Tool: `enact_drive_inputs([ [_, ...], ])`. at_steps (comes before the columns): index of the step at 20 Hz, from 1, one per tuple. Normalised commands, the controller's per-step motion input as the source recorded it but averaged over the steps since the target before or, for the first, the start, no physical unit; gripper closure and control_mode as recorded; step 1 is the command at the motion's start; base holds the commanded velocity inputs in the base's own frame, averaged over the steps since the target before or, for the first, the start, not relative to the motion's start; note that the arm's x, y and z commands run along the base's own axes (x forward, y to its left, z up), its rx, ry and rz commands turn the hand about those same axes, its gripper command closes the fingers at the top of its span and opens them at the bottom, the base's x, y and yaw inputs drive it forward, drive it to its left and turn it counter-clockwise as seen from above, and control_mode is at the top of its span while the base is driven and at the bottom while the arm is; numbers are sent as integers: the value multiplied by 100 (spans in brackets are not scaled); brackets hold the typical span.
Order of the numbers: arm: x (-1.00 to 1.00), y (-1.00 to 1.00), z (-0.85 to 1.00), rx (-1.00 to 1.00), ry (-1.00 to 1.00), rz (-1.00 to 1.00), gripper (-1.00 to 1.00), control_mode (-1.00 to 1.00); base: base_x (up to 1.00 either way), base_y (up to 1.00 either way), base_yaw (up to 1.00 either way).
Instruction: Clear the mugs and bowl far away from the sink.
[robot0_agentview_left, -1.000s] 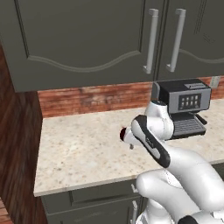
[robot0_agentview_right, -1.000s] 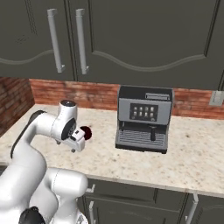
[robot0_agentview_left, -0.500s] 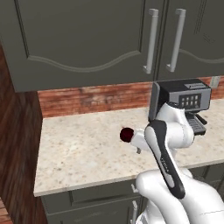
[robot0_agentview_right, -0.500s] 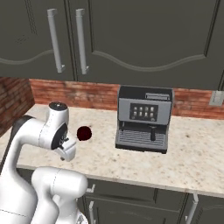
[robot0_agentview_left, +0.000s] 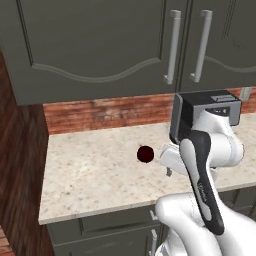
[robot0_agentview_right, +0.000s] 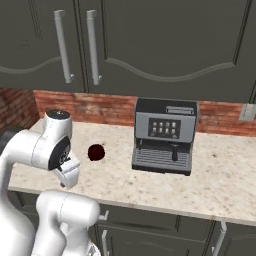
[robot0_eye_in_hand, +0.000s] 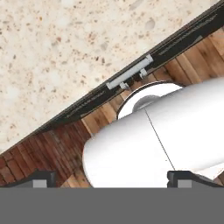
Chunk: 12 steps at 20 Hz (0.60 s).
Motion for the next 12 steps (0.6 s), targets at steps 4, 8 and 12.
enact_drive_inputs([
  [4,-50,-1,67,0,0,-3,-100,-100,0,0,0],
  [8,-61,-1,91,1,5,0,-100,-100,0,0,0],
  [12,-8,0,91,-18,1,12,-100,-100,0,0,0],
])
